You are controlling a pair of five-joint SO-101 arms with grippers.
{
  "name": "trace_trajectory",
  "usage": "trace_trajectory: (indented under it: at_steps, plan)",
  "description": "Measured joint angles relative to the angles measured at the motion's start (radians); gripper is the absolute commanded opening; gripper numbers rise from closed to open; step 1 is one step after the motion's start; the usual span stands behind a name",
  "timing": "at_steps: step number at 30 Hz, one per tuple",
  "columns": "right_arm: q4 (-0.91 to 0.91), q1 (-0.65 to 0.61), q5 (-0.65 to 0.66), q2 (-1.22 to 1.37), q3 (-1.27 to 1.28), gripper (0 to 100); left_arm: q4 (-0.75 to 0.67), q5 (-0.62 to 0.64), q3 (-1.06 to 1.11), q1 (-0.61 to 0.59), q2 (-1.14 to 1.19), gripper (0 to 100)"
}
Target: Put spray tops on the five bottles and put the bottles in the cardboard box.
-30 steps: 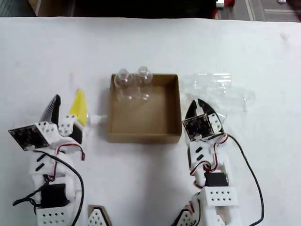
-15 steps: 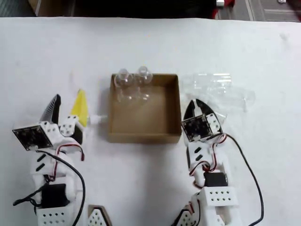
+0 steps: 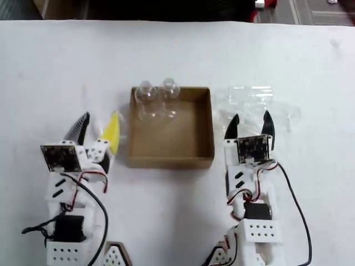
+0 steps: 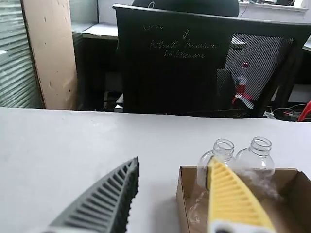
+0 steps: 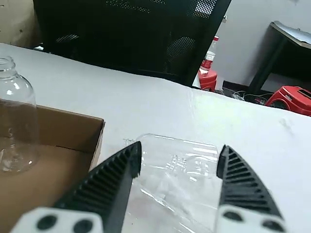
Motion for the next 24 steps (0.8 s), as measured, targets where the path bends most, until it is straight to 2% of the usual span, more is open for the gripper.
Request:
trace_trajectory:
  at_steps: [4, 7, 10, 14, 17, 19, 22, 24]
  plan:
    - [0.000, 0.000, 0.000, 0.000, 0.000, 23.4, 0.000, -0.015, 0.002, 0.009, 0.000, 20]
    - [0.000, 0.011, 0.002, 0.000, 0.000, 23.4, 0.000, -0.015, 0.002, 0.009, 0.000, 13]
    - [0.000, 0.077, -0.006, -0.005, 0.000, 23.3, -0.017, -0.015, 0.002, -0.009, 0.000, 8]
    - [0.000, 0.138, -0.107, -0.057, -0.003, 23.3, -0.035, 0.003, 0.002, -0.052, 0.000, 10]
    - [0.028, 0.129, -0.097, -0.101, -0.003, 23.0, -0.035, 0.015, 0.002, -0.063, 0.000, 11]
    - [0.066, 0.104, -0.054, -0.133, -0.003, 18.2, -0.035, 0.017, 0.002, -0.063, 0.000, 11]
    - [0.144, 0.074, 0.008, -0.183, 0.000, 1.7, -0.035, 0.020, 0.002, -0.063, 0.000, 5]
    - [0.183, 0.074, 0.028, -0.227, 0.000, 3.7, -0.035, 0.020, 0.002, -0.063, 0.000, 3]
